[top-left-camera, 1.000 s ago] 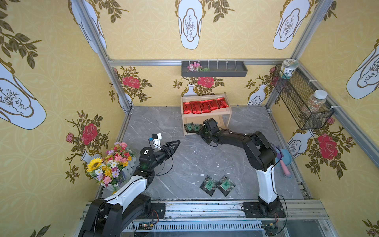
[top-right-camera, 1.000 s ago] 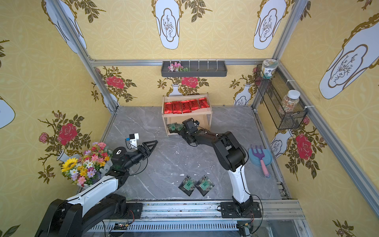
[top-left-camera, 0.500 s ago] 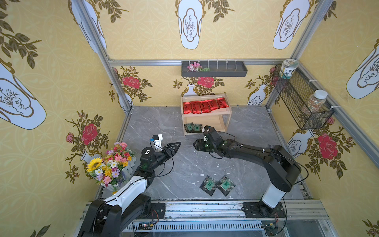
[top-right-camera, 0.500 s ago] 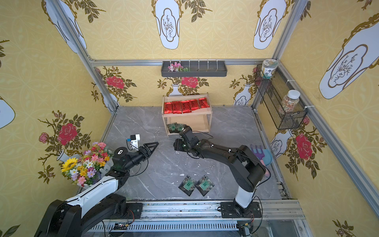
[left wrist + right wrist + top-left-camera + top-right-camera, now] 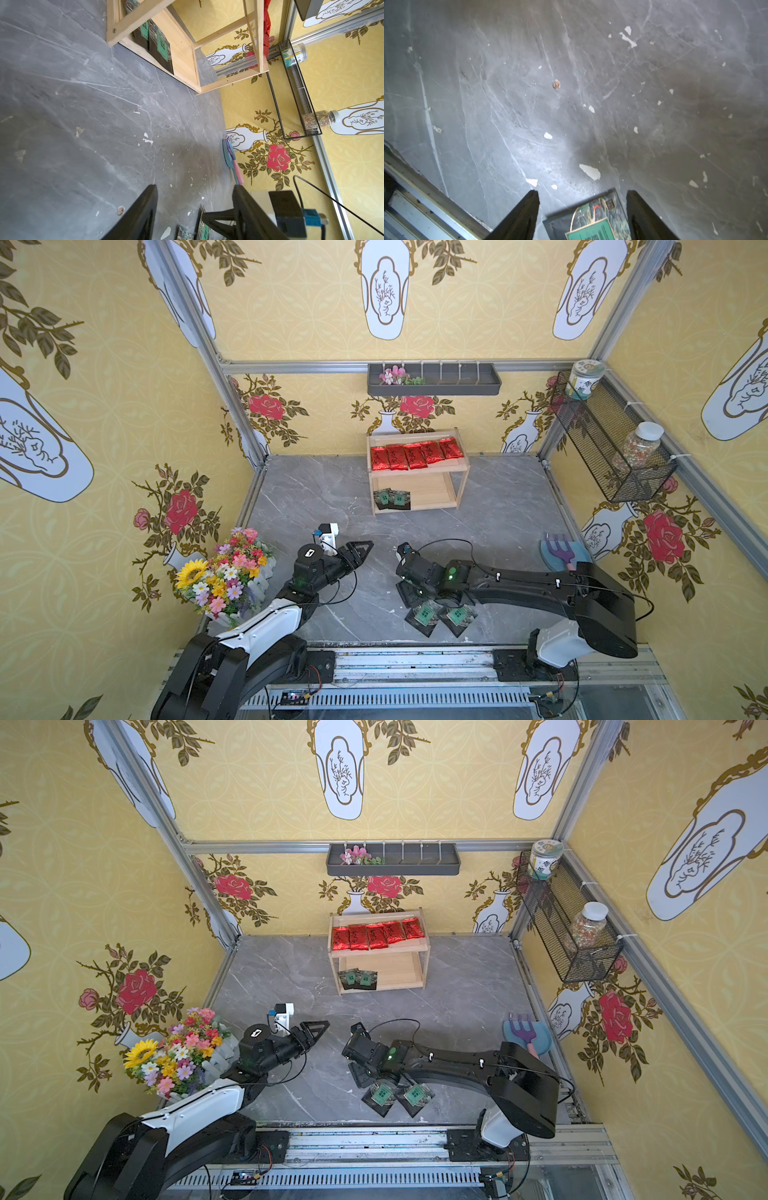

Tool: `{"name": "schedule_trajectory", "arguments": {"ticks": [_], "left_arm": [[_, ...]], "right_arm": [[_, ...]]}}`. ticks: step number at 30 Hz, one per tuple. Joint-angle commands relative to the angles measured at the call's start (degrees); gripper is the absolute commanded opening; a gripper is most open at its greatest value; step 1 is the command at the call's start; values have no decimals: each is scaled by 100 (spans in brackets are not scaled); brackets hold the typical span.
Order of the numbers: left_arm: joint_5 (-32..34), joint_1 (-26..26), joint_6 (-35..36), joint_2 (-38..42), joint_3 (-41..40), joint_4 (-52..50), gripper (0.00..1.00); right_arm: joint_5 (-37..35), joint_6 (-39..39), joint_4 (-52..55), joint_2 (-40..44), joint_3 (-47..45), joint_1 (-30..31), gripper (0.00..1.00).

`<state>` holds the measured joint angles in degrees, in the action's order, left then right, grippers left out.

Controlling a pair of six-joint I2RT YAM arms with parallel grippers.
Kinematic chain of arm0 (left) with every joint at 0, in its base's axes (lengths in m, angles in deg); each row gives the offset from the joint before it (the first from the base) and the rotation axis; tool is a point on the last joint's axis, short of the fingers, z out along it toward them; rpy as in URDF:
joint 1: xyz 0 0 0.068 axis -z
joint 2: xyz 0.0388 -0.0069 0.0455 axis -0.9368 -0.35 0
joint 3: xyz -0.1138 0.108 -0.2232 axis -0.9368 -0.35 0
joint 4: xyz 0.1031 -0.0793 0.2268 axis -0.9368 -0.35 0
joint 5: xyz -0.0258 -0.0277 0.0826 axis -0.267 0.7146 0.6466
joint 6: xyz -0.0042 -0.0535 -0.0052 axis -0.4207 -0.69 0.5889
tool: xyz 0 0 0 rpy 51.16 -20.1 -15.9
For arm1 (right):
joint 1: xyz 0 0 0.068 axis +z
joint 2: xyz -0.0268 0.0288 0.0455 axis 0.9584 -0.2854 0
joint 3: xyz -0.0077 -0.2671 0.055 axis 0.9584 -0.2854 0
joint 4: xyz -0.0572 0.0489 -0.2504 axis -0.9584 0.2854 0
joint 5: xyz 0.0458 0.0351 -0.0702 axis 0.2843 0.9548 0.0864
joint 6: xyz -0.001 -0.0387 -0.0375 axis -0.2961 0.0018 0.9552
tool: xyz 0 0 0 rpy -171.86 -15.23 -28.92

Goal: Place the tea bags on the shelf by color
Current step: Place the tea bag on the shelf, then move the tea bag to the center of the board.

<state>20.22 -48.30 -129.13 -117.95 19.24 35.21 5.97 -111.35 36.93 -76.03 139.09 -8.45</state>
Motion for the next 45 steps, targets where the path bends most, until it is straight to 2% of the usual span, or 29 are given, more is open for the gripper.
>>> {"name": "schedule_trajectory", "arguments": {"ticks": [1, 9, 20, 26, 34, 41, 45], "left_arm": [[60, 23, 91, -29, -9, -108, 63], [69, 26, 126, -72, 135, -340, 64], [79, 30, 177, -199, 235, -483, 65], [109, 23, 203, -253, 264, -530, 65], [189, 23, 205, -148, 201, -561, 65], [272, 7, 222, -102, 128, -585, 65], [212, -5, 175, -160, 27, -462, 65]], "right_arm": [[-217, -444, 412, 165, -176, 164, 72], [38, -1080, 192, 473, -750, 494, 72], [-59, -1751, -262, 319, -1098, 1007, 64], [-103, -1779, -535, 15, -1146, 1010, 60], [-193, -799, -1028, -524, -896, 682, 57], [374, 1005, -1912, -1089, -411, 135, 56], [817, 1700, -2178, -1443, -66, -213, 56]]}}
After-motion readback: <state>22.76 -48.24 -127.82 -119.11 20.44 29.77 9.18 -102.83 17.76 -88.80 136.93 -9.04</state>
